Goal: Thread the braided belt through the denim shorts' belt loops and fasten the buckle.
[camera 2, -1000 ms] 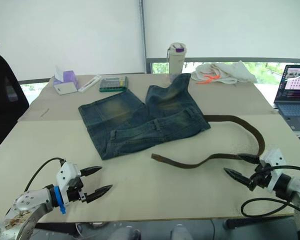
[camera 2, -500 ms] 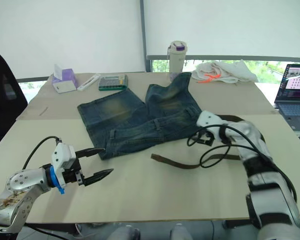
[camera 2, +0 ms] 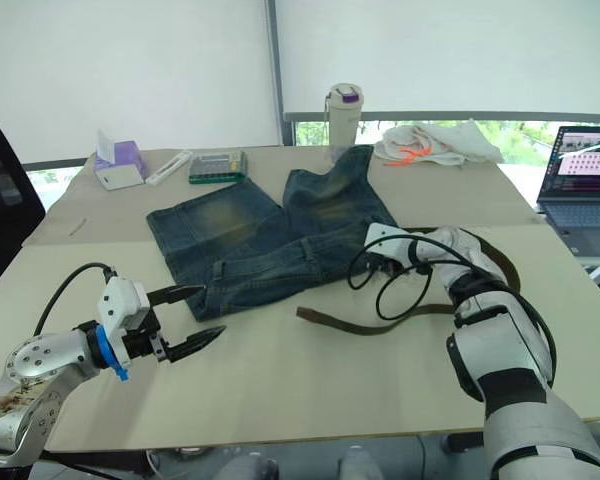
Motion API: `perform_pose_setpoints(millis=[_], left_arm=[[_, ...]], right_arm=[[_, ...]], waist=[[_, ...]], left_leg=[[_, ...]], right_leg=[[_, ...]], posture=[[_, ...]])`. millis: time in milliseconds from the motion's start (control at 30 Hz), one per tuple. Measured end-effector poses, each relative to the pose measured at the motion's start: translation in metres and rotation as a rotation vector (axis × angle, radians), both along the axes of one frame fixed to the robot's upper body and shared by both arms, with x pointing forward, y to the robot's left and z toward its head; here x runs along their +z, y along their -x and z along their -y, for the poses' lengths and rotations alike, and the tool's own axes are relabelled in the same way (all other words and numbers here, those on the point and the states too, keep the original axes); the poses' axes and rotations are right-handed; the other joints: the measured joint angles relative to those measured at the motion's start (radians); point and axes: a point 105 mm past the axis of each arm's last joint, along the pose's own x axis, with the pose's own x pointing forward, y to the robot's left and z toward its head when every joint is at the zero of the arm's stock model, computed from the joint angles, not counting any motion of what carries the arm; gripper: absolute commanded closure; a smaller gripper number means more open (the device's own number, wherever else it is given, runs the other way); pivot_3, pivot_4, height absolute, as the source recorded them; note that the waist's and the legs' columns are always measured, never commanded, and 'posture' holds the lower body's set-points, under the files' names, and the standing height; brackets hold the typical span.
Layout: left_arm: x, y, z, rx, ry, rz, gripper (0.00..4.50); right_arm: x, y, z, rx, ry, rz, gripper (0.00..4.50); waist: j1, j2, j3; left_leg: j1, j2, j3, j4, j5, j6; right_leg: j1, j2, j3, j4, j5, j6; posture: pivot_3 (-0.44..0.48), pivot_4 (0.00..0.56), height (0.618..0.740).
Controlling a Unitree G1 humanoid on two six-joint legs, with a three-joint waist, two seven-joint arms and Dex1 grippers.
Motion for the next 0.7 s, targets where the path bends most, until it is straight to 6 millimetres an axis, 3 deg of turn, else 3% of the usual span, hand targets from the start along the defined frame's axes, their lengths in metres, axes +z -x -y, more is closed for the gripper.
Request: perform_pose_setpoints(millis=[100, 300, 467, 700], left_arm=[[0.004, 0.0, 0.003, -0.008, 0.0, 0.016, 0.0], [0.005, 0.001, 0.013, -0.047, -0.001, 0.016, 0.0], [0.005, 0.004, 0.022, -0.091, 0.009, 0.006, 0.0], [-0.001, 0.008, 0.028, -0.132, 0.008, -0.015, 0.0]], right_arm=[[0.0, 0.0, 0.001, -0.007, -0.007, 0.001, 4.48], [0.003, 0.018, 0.027, 0.018, -0.015, -0.096, 4.48], [-0.003, 0.066, 0.061, 0.033, -0.023, -0.224, 4.48], [-0.008, 0.118, 0.074, -0.011, -0.027, -0.31, 4.48]], waist=[[0.0, 0.0, 0.0], [0.018, 0.001, 0.001], [0.034, 0.002, 0.0], [0.033, 0.003, 0.0]], left_leg=[[0.0, 0.0, 0.0, 0.0, 0.0, 0.0], [-0.002, -0.001, -0.001, 0.0, 0.0, 0.0], [-0.002, -0.001, -0.002, 0.0, 0.0, 0.0], [-0.002, 0.0, -0.001, 0.001, 0.0, 0.0]], right_leg=[[0.0, 0.0, 0.0, 0.0, 0.0, 0.0], [0.0, -0.001, -0.001, -0.001, 0.0, 0.0], [0.001, -0.001, -0.003, -0.002, 0.0, 0.0], [0.001, -0.001, -0.003, -0.002, -0.001, 0.001]], posture=[[0.0, 0.15, 0.74], [0.0, 0.15, 0.74], [0.0, 0.15, 0.74], [0.0, 0.15, 0.74]])
